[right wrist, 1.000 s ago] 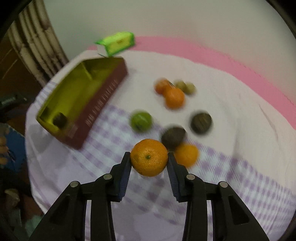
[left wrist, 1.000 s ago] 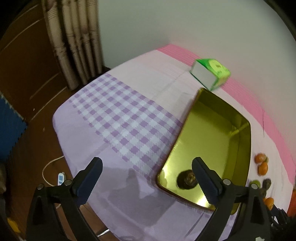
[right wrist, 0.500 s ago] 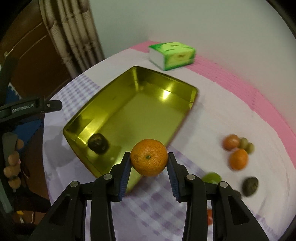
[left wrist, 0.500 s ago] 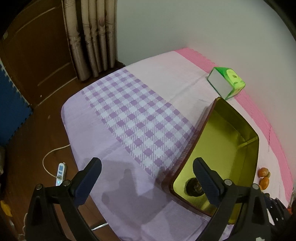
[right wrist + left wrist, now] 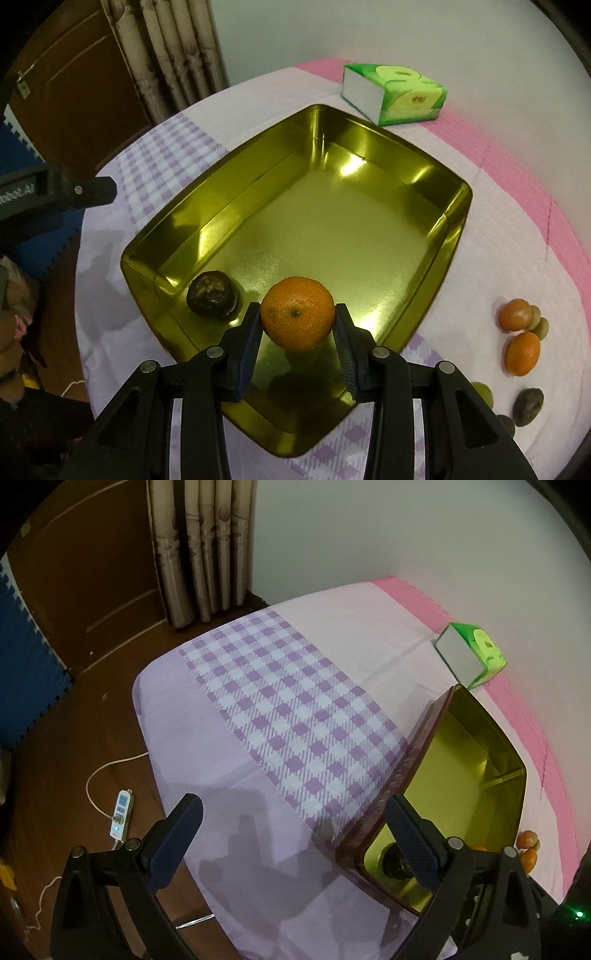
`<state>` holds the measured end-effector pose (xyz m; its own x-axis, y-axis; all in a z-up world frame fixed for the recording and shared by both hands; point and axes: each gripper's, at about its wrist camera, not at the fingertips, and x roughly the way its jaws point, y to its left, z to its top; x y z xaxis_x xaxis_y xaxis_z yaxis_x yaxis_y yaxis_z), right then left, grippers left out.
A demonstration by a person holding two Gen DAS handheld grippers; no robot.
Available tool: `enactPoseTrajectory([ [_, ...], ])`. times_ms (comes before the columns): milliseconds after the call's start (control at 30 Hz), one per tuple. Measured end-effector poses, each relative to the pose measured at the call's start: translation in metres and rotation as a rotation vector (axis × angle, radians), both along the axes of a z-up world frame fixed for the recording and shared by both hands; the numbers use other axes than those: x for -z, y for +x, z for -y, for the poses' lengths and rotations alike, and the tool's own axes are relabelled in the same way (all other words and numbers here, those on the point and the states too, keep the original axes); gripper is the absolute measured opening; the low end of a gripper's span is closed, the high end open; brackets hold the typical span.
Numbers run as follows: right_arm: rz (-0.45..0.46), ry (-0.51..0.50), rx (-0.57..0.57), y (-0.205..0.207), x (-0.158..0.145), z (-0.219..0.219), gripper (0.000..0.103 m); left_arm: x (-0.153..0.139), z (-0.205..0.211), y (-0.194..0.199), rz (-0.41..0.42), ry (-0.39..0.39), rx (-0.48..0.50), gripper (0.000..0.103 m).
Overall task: Organize fruits
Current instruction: 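Carry the orange into the gold tray beside the brown fruit and release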
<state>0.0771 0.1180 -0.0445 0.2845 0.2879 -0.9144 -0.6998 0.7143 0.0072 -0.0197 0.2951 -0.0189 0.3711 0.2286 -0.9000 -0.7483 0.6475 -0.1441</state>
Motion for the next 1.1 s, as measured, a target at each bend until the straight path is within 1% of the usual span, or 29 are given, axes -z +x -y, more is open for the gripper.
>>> enactPoseTrajectory([
  [200,-0.017,-0.02,0.006,-0.001,0.011,-0.003,0.04,0.002,-0.001,0.0,-0.009,-0.009,0.0,0.098],
  [333,-0.02,-0.019,0.008,-0.001,0.012,-0.003,0.04,0.003,-0.002,0.001,-0.004,-0.023,0.001,0.098],
  [467,-0.02,-0.021,0.002,-0.002,0.014,-0.004,0.04,0.003,-0.001,0.001,-0.003,-0.022,0.003,0.098],
  [567,-0.038,-0.01,0.008,-0.001,0.014,-0.004,0.042,0.003,-0.001,0.001,-0.004,-0.024,0.001,0.098],
  [667,-0.046,0.012,0.009,0.0,0.012,-0.003,0.049,0.002,-0.001,0.001,-0.002,-0.021,0.002,0.098],
  [733,-0.042,0.03,0.013,-0.001,0.008,-0.002,0.06,0.002,-0.001,0.001,-0.003,-0.019,0.003,0.098],
  [867,-0.023,0.094,0.044,-0.003,-0.009,0.009,0.063,0.003,0.0,0.002,-0.006,-0.019,0.005,0.098],
  [933,-0.007,0.117,0.065,-0.005,-0.02,0.021,0.071,0.002,0.001,0.002,-0.002,-0.013,0.006,0.098],
  [1000,0.008,0.127,0.101,-0.008,-0.03,0.04,0.074,0.002,0.004,0.003,-0.001,-0.008,0.017,0.098],
  [1100,0.034,0.14,0.167,-0.012,-0.044,0.074,0.075,-0.001,0.009,0.005,0.005,0.009,0.043,0.098],
])
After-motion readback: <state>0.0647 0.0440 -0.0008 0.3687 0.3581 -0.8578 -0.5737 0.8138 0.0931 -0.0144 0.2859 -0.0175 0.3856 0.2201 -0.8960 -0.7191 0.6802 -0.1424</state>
